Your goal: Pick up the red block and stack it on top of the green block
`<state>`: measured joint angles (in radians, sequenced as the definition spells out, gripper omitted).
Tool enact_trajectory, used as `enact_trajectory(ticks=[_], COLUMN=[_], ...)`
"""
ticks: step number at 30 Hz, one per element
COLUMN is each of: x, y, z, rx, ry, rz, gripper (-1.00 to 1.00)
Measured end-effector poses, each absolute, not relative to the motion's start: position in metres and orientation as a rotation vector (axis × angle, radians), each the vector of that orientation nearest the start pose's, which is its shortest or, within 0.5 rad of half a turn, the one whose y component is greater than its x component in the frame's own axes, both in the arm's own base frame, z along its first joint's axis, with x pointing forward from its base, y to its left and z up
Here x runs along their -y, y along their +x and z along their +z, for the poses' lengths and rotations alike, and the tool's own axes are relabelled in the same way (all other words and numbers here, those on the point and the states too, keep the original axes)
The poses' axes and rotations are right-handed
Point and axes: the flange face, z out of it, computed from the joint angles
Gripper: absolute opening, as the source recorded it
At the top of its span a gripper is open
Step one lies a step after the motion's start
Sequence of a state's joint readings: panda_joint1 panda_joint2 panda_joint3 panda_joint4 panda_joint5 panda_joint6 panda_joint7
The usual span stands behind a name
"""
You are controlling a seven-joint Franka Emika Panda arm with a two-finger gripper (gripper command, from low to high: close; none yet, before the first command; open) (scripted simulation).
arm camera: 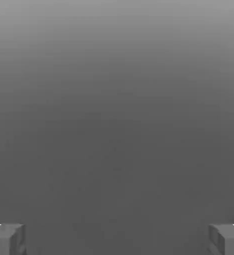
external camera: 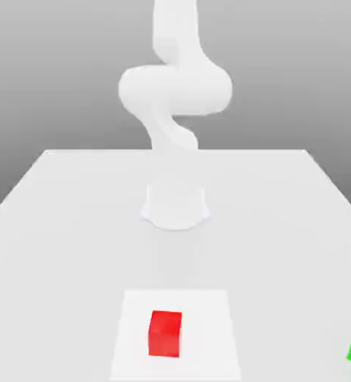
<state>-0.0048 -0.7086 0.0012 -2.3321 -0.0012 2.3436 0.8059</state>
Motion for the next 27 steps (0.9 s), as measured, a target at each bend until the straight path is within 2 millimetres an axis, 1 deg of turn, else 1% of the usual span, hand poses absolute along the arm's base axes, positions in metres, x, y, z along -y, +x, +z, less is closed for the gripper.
enact_trajectory(ticks=[2, 5, 8, 11, 13, 16, 18, 21, 23, 27], x=[0.003, 0.005, 0.007, 0.01, 0.011, 0.013, 0.015, 0.016, 0.016, 0.016], y=[0.407, 0.436, 0.457, 0.468, 0.471, 0.468, 0.461, 0.445, 0.437, 0.435], z=[0.627, 0.567, 0.505, 0.442, 0.4, 0.338, 0.297, 0.239, 0.208, 0.159], rx=[-1.096, -1.139, -1.179, -1.218, -1.243, -1.278, -1.302, -1.335, -1.346, -1.349], ry=[-2.535, -2.594, -2.648, -2.698, -2.728, -2.768, -2.792, -2.823, -2.833, -2.837], rz=[-0.862, -0.747, -0.629, -0.506, -0.423, -0.294, -0.206, -0.071, -0.018, -0.001], gripper=[0.0, 0.0, 0.0, 0.0, 0.0, 0.0, 0.0, 0.0, 0.0, 0.0])
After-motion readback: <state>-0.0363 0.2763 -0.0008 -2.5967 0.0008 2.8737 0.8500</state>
